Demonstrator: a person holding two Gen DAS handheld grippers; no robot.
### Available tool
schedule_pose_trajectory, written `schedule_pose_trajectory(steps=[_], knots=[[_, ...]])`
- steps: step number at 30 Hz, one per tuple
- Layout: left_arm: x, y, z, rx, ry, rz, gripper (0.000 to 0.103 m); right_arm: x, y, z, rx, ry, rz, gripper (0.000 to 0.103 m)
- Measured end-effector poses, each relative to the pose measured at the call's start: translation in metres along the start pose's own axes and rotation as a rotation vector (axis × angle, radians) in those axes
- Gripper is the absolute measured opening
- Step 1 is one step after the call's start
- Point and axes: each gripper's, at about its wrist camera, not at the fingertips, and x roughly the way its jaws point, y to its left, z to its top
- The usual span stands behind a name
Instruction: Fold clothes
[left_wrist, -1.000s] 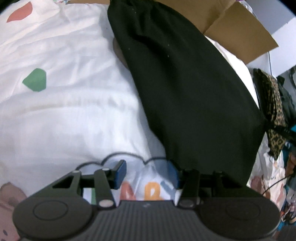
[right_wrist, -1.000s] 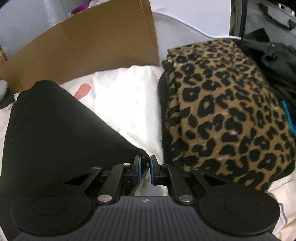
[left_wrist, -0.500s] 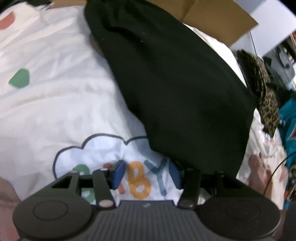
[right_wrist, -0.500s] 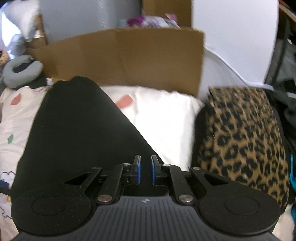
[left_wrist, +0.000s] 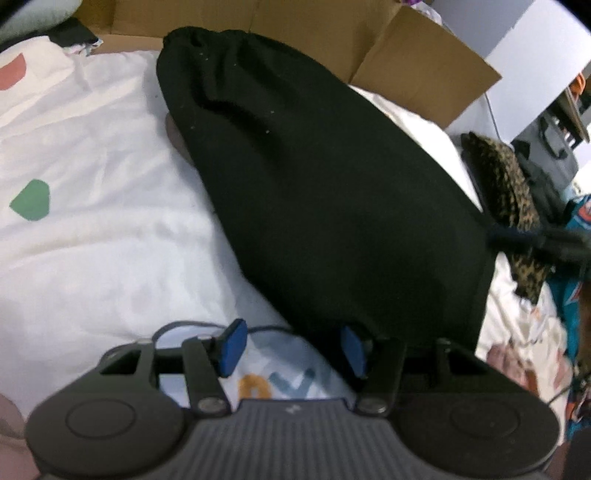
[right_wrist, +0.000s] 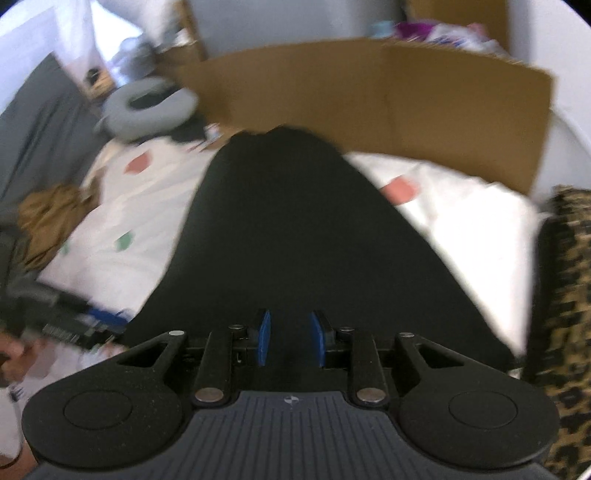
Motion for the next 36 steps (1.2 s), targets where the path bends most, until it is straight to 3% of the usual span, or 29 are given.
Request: schedule_pose_trajectory(steps=[7,9,11,20,22,24,30,36], knots=[[0.007,-0.015,0.009,0.012,-0.012,-0.017,0.060,0.025,0.046,-0.014,-0.082,0.107,0.172,0.026],[0.009,-0.019,0.012,0.003,-0.012,-0.019,0.061,0.028,0.055,-0.014,-0.096,0.120,0.201,0.035],[0.011,-0.022,0.015,-0.007,-0.012,-0.019,0.064,0.031,0.061,-0.012,-0.097,0.128,0.226,0.037],[0.006,-0.026,0.012,0.002,-0.014,0.009,0.066,0.055,0.076,-0.019,-0.119,0.199,0.236,0.037],[0.008,-0.029,0.011,0.023,-0.014,0.023,0.069,0.059,0.077,-0.022,-0.133,0.213,0.229,0.030],[0.006,-0.027,0.005,0.038,0.001,0.038,0.071,0.058,0.077,-0.024,-0.152,0.210,0.222,0.003],[0.010,-0.024,-0.015,0.064,0.052,0.087,0.073,0.052,0.063,-0.020,-0.123,0.181,0.207,0.001],[0.029,-0.032,-0.011,0.079,0.026,0.133,0.079,0.048,0.053,-0.018,-0.084,0.162,0.218,0.001]])
